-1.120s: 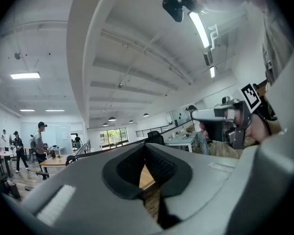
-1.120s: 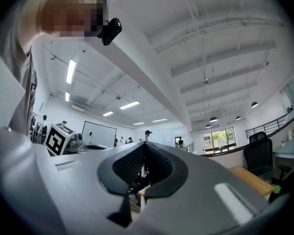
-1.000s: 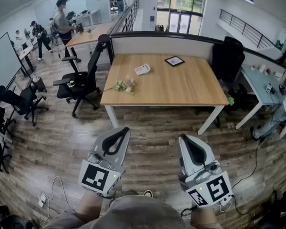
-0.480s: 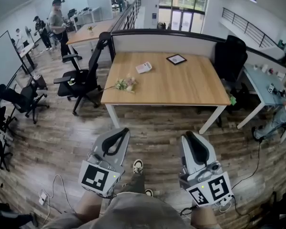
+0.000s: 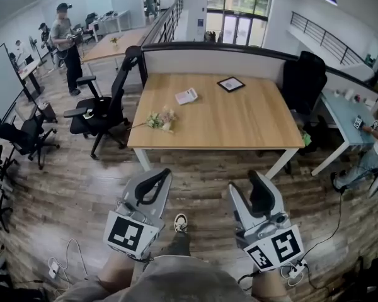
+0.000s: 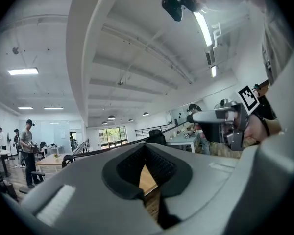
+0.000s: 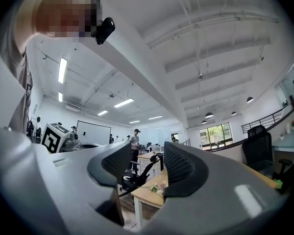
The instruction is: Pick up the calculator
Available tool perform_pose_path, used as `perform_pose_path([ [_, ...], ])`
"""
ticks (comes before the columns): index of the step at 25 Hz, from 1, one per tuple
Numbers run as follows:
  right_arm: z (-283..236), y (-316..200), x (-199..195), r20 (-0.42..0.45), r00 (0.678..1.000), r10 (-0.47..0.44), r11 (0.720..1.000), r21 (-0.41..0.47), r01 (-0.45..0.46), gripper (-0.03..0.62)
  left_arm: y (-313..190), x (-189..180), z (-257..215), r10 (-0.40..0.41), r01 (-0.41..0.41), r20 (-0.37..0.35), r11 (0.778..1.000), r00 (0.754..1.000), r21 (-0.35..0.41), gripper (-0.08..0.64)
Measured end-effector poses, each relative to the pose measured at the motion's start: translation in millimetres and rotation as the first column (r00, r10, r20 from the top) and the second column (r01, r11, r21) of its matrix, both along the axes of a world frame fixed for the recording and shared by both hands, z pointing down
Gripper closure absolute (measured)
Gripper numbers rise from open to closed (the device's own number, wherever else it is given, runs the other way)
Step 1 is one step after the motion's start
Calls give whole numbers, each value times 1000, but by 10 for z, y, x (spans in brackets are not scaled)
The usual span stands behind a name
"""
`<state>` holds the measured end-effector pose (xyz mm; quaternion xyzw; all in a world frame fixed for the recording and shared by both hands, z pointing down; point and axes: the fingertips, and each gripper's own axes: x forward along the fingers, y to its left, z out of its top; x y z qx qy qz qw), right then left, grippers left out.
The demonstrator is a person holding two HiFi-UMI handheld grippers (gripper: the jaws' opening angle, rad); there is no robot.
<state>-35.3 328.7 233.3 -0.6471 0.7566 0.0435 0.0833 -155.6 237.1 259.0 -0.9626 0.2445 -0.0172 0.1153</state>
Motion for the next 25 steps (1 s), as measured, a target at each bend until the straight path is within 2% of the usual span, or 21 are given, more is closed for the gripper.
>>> perform_pose_path([
  [5,45,-523,211,10,1000,3,1000,-27,-3,399,-491,183,44,-6,6,3,999,1000,-44,558],
  [10,154,-1196,409,32,999,8,997,-82,-5,399,-1124,381,86,13,-13,12,999,1000,-41,558],
  [15,233,-1861,597,52,998,19,992,-123,-13,400,-1772,577,160,11,-6,43,992,999,-127,558],
  [25,461,-3026,799,87,996,18,984,-177,-2,400,-2931,720,227,25,-21,52,997,998,-76,558],
])
